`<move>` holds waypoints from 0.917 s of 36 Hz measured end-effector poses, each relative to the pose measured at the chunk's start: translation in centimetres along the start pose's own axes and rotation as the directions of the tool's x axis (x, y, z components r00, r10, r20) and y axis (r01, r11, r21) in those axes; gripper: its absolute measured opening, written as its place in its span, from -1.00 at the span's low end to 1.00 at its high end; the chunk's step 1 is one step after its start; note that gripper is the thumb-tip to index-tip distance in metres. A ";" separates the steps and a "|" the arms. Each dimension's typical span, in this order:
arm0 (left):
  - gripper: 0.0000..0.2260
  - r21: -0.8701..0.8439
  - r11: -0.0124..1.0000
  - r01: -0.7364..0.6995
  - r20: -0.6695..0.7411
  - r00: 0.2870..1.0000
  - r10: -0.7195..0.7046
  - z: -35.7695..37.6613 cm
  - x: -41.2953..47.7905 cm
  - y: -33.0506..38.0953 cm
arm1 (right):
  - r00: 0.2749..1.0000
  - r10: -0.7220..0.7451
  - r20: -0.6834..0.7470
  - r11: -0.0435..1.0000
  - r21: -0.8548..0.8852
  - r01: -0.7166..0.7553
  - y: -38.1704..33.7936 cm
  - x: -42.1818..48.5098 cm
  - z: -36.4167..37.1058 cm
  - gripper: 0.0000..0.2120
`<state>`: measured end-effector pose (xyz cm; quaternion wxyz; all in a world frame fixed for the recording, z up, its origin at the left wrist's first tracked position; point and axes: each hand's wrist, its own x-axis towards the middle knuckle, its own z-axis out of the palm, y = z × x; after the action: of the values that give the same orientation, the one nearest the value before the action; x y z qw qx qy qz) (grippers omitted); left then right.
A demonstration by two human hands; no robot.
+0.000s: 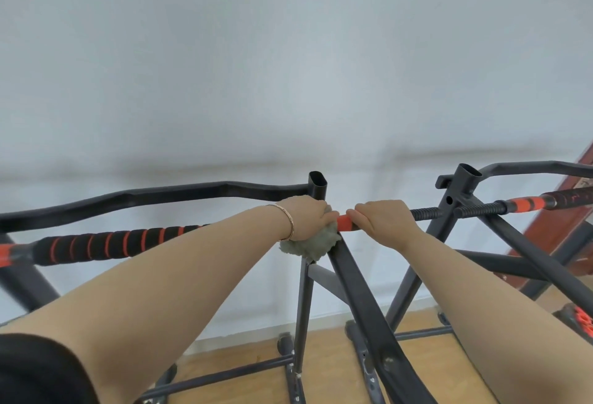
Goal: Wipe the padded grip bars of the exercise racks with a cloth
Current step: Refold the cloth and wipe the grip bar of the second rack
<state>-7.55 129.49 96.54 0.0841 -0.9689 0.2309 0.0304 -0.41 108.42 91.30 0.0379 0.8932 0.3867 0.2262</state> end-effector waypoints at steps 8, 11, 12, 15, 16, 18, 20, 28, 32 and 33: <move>-0.45 0.378 0.917 -0.126 0.078 0.991 0.104 -2.0 -2.4 -1.6 | 0.987 0.158 0.031 0.986 0.056 -0.159 -0.3 -0.7 1.3 -0.61; -0.54 0.373 0.922 -0.108 0.032 0.994 0.104 -2.6 -3.4 -2.8 | 0.996 0.087 -0.028 0.996 0.035 -0.086 -0.3 -1.0 1.0 -0.51; -0.55 0.367 0.924 -0.104 0.045 0.995 0.094 -2.8 -3.7 -3.2 | 0.998 0.053 -0.044 0.999 0.013 -0.052 -0.3 -1.1 0.8 -0.39; -0.58 0.396 0.911 -0.114 0.065 0.993 0.096 -2.5 -4.1 -3.6 | 0.998 0.066 -0.017 0.997 -0.043 -0.066 -0.3 -0.8 0.1 -0.26; -0.58 0.379 0.920 -0.100 0.050 0.995 0.088 -2.3 -4.0 -3.7 | 0.998 0.057 -0.015 0.997 -0.054 -0.058 -0.3 -0.7 -0.1 -0.27; -0.58 0.278 0.958 -0.068 0.007 0.998 0.068 -2.1 -3.9 -3.9 | 0.998 0.064 0.006 0.997 -0.049 -0.063 -0.1 -0.6 0.0 -0.39; -0.67 0.126 0.992 0.033 -0.020 0.999 -0.030 -2.0 -3.7 -3.9 | 0.999 0.041 0.002 0.998 -0.052 -0.041 0.0 -0.5 0.2 -0.51; -0.60 -0.173 0.973 0.155 0.041 0.988 -0.150 -2.5 -4.4 -4.5 | 0.975 0.175 0.134 0.982 0.041 -0.182 -0.2 0.6 -0.9 -0.42; -0.49 -0.299 0.935 0.192 0.185 0.973 -0.141 -1.0 -4.6 -3.9 | 0.950 0.175 0.260 0.979 0.058 -0.196 -0.3 1.3 -2.2 -0.44; -0.47 -0.307 0.928 0.209 0.185 0.970 -0.158 -0.6 -4.7 -3.8 | 0.950 0.160 0.269 0.982 0.050 -0.180 -0.6 1.6 -2.5 -0.47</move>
<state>-10.01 134.75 98.14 -0.0561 -0.9814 0.1236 0.1360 -0.92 109.73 94.00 0.0363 0.9461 0.3081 0.0930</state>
